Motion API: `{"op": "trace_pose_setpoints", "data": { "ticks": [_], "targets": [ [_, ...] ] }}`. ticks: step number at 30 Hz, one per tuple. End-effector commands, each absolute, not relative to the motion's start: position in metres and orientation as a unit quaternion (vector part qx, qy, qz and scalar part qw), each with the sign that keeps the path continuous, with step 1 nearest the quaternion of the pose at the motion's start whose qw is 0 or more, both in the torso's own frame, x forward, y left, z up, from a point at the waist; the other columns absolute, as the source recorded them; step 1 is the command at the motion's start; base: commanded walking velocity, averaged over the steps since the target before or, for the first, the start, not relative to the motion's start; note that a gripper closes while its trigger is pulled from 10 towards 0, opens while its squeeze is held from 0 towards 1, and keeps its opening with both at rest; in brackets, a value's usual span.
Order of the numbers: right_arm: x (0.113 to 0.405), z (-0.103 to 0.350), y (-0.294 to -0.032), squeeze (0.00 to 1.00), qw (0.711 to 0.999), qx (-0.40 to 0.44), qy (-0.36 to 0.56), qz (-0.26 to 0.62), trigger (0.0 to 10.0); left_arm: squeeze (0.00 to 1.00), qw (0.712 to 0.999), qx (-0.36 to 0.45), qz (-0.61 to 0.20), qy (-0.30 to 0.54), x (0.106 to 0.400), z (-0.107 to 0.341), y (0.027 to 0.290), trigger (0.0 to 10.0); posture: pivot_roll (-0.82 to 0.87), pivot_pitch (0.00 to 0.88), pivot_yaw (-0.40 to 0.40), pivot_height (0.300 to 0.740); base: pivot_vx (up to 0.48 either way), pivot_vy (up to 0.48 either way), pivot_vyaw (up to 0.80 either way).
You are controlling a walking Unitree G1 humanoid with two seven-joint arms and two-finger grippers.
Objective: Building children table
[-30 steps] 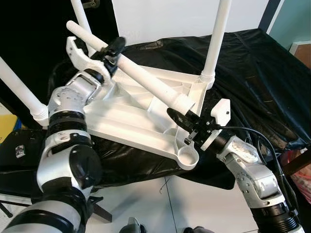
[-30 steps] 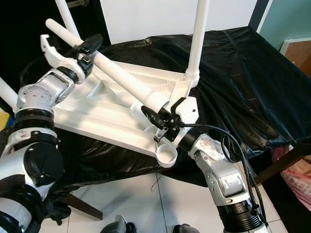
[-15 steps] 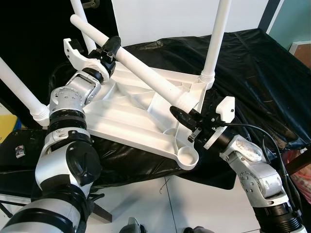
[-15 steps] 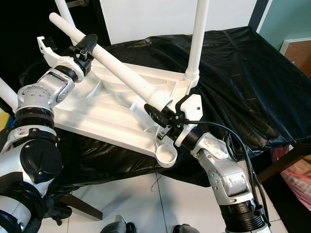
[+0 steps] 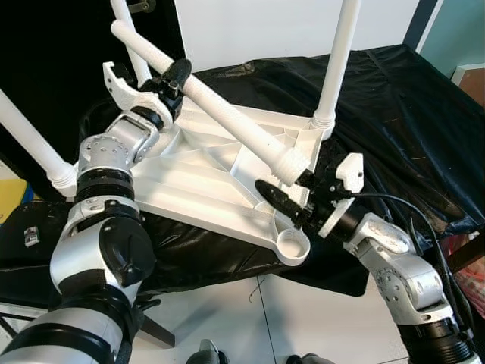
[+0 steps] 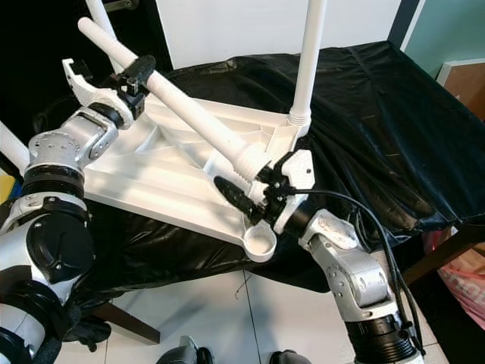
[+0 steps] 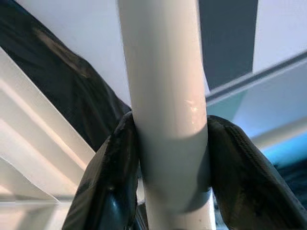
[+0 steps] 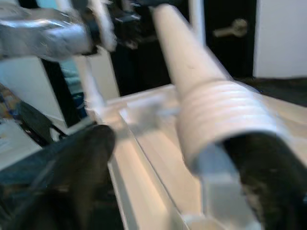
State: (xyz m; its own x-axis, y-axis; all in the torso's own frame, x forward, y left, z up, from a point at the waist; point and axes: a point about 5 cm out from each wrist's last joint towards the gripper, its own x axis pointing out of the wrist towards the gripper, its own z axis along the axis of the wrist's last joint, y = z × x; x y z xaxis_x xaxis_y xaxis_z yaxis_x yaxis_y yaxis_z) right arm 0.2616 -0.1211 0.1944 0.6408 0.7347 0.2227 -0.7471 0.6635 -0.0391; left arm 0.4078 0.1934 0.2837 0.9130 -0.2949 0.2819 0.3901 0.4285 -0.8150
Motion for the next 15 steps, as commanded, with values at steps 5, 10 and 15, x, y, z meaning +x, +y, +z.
{"op": "trace_pose_setpoints", "data": {
  "ticks": [5, 10, 15],
  "targets": [
    [0.257, 0.192, -0.137, 0.00, 0.911, 0.014, -0.108, 0.399, 10.0, 0.00, 0.846, -0.488, -0.201, -0.073, 0.408, 0.289, 0.206, 10.0, -0.04, 0.085, 0.047, 0.740, 0.000, 0.000, 0.00],
    [0.256, 0.189, -0.145, 0.00, 0.915, 0.011, -0.101, 0.390, 10.0, 0.00, 0.848, -0.489, -0.191, -0.072, 0.408, 0.286, 0.211, 10.0, -0.04, 0.087, 0.049, 0.740, 0.000, 0.000, 0.00],
    [0.259, 0.186, -0.155, 0.00, 0.925, -0.005, -0.086, 0.369, 10.0, 0.00, 0.865, -0.459, -0.185, -0.081, 0.408, 0.289, 0.213, 10.0, -0.05, 0.088, 0.055, 0.740, 0.000, 0.000, 0.00]
  ]
}}
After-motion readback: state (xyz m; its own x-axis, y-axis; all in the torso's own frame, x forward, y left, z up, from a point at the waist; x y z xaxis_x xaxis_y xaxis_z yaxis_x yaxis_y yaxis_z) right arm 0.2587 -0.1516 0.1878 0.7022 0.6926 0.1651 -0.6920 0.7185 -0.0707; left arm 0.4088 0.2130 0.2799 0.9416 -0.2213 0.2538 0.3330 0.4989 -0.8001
